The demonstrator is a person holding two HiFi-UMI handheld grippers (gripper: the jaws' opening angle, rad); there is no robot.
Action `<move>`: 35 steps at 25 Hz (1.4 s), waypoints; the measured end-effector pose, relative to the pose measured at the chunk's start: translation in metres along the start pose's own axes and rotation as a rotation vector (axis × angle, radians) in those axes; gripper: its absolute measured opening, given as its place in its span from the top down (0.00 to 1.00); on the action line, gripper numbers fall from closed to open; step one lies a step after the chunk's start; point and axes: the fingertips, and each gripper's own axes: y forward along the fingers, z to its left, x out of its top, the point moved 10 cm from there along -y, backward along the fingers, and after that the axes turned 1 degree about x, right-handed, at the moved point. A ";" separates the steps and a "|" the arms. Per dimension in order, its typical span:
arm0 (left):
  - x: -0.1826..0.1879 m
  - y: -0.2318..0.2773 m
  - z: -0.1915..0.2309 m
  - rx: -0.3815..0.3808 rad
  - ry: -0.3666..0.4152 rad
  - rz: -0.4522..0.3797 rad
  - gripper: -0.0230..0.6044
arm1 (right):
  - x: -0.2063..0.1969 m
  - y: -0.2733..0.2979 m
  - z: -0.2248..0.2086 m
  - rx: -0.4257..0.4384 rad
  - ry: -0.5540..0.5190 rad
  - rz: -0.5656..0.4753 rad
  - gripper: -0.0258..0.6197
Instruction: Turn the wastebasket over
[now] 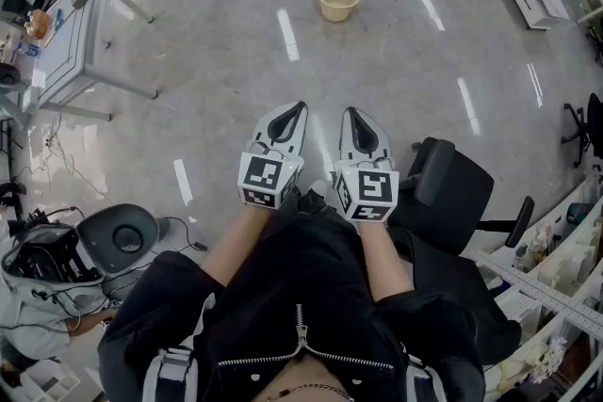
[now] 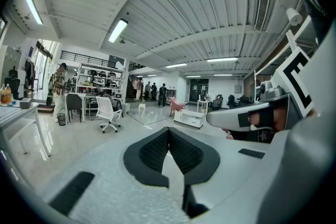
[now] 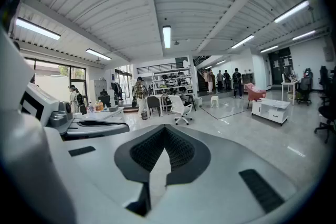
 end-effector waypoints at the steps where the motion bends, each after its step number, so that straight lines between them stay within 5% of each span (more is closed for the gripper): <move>1: 0.000 0.000 0.001 -0.001 0.001 0.000 0.95 | 0.000 0.000 0.001 -0.002 -0.001 -0.001 0.95; 35: -0.003 0.008 -0.018 -0.026 0.015 0.037 0.95 | -0.010 -0.010 -0.005 0.028 0.003 0.002 0.95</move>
